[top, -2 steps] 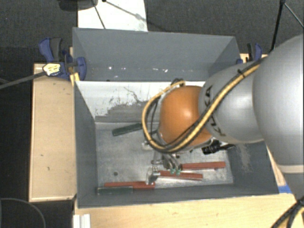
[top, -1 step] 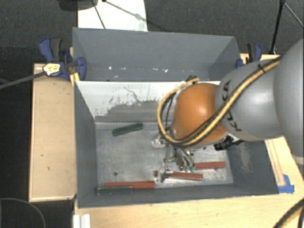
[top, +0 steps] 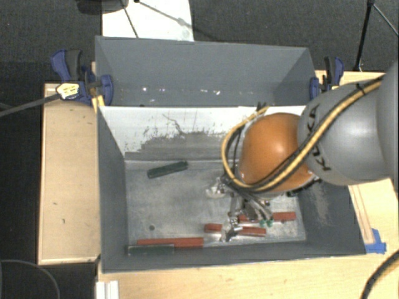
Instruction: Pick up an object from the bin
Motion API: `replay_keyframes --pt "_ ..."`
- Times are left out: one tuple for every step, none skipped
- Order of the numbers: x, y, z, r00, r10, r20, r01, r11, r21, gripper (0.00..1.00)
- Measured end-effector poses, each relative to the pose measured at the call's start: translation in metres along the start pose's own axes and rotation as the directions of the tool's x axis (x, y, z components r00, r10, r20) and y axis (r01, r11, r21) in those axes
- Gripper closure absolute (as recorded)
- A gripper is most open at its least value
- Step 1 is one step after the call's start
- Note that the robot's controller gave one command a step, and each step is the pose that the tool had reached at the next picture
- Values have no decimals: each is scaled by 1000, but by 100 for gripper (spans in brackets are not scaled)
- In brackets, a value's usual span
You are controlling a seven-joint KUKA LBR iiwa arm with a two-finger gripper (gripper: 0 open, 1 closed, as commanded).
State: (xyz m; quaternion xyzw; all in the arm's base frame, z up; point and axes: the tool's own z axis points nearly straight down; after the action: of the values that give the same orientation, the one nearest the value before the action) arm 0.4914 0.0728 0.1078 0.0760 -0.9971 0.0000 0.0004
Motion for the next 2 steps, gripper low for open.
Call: replay_keyframes --pt "6 -22 32 1000 -26 8 26 1000 0 100" --pt "6 -22 32 1000 -25 8 25 1000 0 100"
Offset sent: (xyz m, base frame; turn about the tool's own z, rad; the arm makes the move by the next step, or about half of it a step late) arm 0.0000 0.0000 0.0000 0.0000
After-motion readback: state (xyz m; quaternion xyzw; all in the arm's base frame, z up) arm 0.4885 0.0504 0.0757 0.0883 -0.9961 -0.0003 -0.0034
